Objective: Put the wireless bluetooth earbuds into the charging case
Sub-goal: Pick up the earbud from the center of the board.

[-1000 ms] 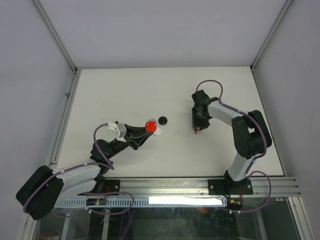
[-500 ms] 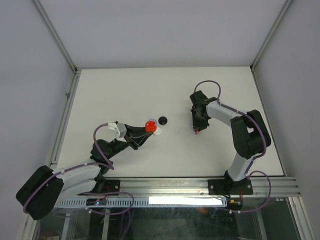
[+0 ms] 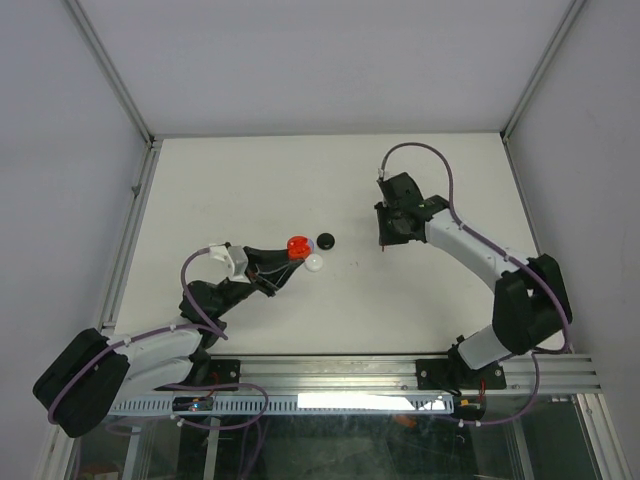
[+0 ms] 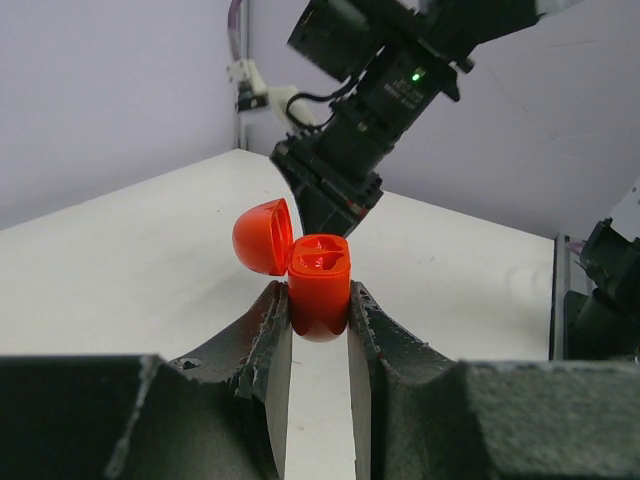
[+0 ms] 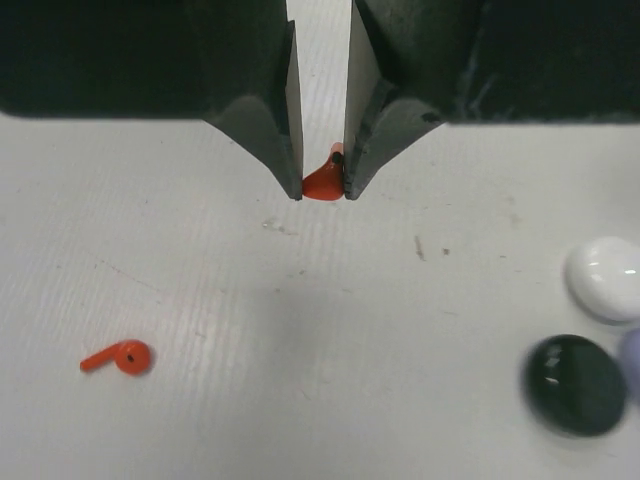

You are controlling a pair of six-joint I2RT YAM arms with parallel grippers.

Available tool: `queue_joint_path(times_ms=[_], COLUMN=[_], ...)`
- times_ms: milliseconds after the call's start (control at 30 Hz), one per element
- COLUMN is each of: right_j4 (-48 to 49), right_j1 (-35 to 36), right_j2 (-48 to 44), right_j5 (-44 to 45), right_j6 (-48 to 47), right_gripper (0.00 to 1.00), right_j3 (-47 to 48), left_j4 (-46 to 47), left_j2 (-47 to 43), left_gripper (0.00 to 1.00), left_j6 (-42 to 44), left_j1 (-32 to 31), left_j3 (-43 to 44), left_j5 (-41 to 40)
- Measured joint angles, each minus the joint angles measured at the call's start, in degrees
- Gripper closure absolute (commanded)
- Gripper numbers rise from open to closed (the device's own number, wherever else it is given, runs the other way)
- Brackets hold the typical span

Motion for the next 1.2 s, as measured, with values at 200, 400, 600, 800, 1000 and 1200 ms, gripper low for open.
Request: queue_joint_path(times_ms=[200,400,600,800,1000,1200], right_j4=[5.27,12.2,19.45,26.08,30.91,35.1], right_j1=[4.74,8.11,13.2,18.03,23.21,27.39], right_j2=[-10.32,-19.71,-27.78,-31.89,-32.11,-31.85], right_j5=[0.17,-0.07,-1.4,-3.21,-4.74,-4.59], right_j6=[-1.99,-3.52,-5.09,-5.66,-7.13,-8.7], right_gripper=[0.85,0.86,0.86,0.86,0.86,0.86], right_j3=[0.31,-0.44,-2.25,-5.16,-6.86,-8.09], left_j4=[2.84,3.93,5.33,6.19,6.29,6.69], left_j2=[1.81,4.33,5.64,6.64,7.21,7.54], left_gripper=[1.0,1.0,1.0,1.0,1.0,1.0], left_j6=[1.31,3.65,5.68,7.65,8.96,8.98], left_j1=[0.0,0.0,0.0,0.0,0.0,0.0], left_j3=[0.02,1.7,3.56,5.44,7.26,7.61], left_j5=[-0.76,-0.09,1.05,2.51,4.04,4.55])
